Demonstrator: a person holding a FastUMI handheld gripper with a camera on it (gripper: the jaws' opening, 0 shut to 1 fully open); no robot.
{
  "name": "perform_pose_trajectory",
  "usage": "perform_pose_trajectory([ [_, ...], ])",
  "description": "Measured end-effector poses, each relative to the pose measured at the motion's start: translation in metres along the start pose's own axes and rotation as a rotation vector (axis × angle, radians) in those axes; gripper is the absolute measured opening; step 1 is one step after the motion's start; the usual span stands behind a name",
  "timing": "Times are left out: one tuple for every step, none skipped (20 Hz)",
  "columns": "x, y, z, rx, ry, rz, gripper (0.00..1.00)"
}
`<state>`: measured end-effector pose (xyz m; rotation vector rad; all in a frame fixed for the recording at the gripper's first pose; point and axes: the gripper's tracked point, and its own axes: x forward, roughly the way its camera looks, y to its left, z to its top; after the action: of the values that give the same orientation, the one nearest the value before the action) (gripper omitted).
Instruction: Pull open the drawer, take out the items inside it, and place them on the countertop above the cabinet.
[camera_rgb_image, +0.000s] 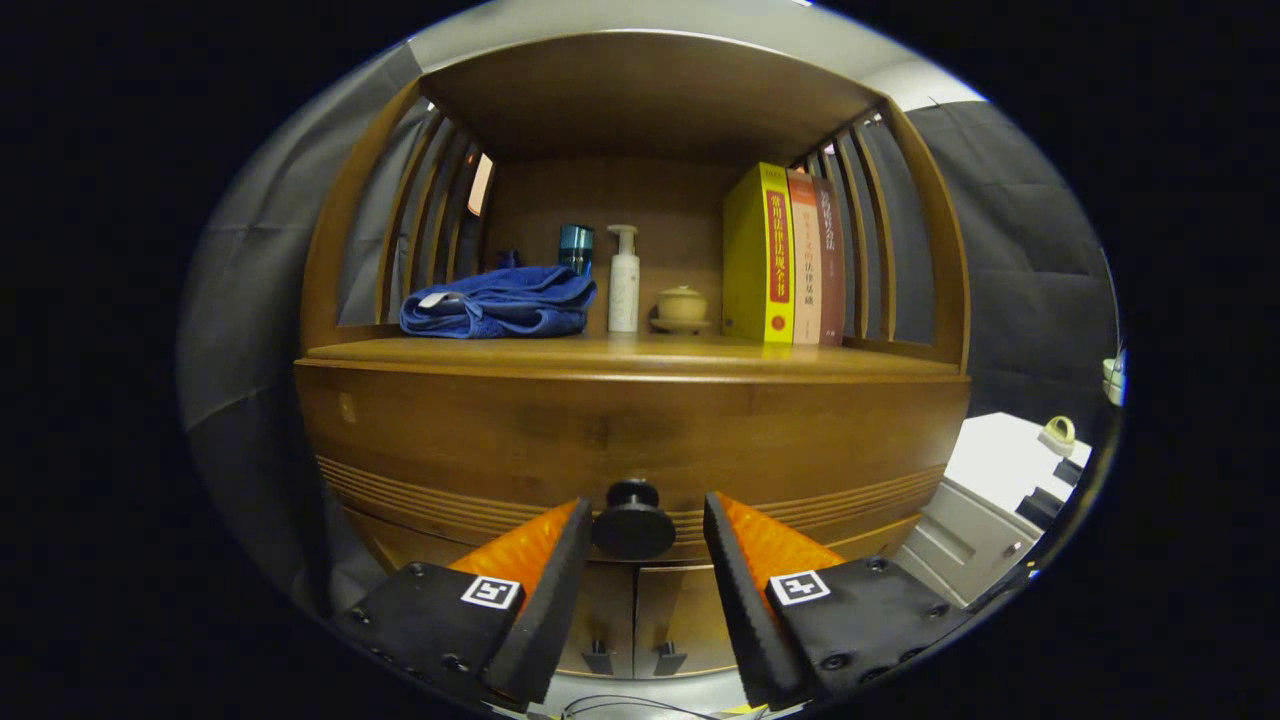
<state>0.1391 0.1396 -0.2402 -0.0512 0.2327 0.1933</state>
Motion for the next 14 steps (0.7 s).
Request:
perform_pose_trajectory([
  [0.004,0.002,-0.005,0.017,0.019,0.014,0.68],
  [0.001,0.002,-0.006,0.036,0.021,0.011,0.59],
  [0.005,0.001,-0.005,0.045,0.022,0.004,0.55],
  [0.006,0.002,-0.006,0.05,0.028,-0.003,0.55],
  [0.006,0.002,-0.006,0.045,0.032,-0.011,0.52],
  [0.004,0.001,-0.006,0.039,0.033,-0.017,0.49],
  [0.002,0.0,-0.007,0.033,0.035,-0.019,0.43],
  [0.001,0.001,-0.007,0.031,0.032,-0.022,0.43],
  [-0.004,0.001,-0.009,0.029,0.03,-0.022,0.39],
  [-0.009,0.0,-0.009,0.029,0.026,-0.024,0.39],
  [-0.015,0.0,-0.011,0.028,0.025,-0.027,0.39],
  [-0.023,-0.001,-0.013,0.022,0.022,-0.032,0.39],
  [-0.032,-0.002,-0.014,0.014,0.024,-0.035,0.39],
  [-0.04,-0.003,-0.016,0.006,0.024,-0.039,0.39],
])
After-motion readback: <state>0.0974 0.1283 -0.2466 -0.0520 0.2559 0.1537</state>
